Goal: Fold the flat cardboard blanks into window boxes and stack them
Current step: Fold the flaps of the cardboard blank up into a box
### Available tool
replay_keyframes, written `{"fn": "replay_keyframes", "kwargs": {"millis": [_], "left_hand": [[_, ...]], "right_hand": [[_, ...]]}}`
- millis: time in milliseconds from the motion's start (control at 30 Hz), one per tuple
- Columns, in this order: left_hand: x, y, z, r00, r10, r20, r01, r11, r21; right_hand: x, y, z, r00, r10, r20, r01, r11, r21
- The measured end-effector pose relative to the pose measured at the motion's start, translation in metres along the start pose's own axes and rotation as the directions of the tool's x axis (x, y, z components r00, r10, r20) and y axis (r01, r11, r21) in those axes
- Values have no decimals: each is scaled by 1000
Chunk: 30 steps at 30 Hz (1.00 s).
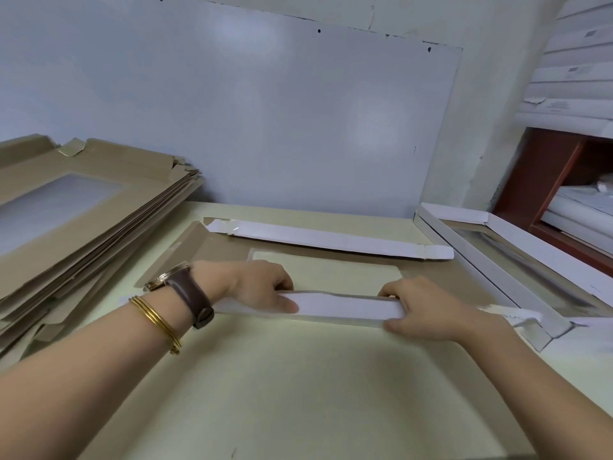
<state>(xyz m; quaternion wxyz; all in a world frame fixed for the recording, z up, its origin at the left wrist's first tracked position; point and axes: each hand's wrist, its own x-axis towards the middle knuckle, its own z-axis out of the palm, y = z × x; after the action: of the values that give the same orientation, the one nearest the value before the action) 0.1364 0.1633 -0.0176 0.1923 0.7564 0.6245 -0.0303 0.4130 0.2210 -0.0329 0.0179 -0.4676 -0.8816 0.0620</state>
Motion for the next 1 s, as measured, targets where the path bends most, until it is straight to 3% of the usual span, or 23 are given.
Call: {"fn": "replay_keyframes", "kwargs": {"millis": [133, 433, 633, 800, 1000], "left_hand": [[7, -9, 2, 991, -26, -131, 28, 999, 14], [22, -16, 17, 905, 28, -425, 98, 958, 271], [30, -18, 54, 867, 186, -463, -21, 940, 340], [39, -6, 78, 905, 141, -402, -27, 961, 277], [48, -2, 89, 919, 103, -382, -8, 970, 243]], "right_hand": [[10, 4, -1, 999, 24, -22, -23, 999, 27], [27, 11, 15, 992, 94, -90, -103, 989, -104], [26, 2, 30, 988, 70, -141, -83, 993, -84], [27, -39, 54, 983, -60, -176, 54, 998, -34], [37, -85, 79, 995, -81, -49, 87, 987, 134]]}}
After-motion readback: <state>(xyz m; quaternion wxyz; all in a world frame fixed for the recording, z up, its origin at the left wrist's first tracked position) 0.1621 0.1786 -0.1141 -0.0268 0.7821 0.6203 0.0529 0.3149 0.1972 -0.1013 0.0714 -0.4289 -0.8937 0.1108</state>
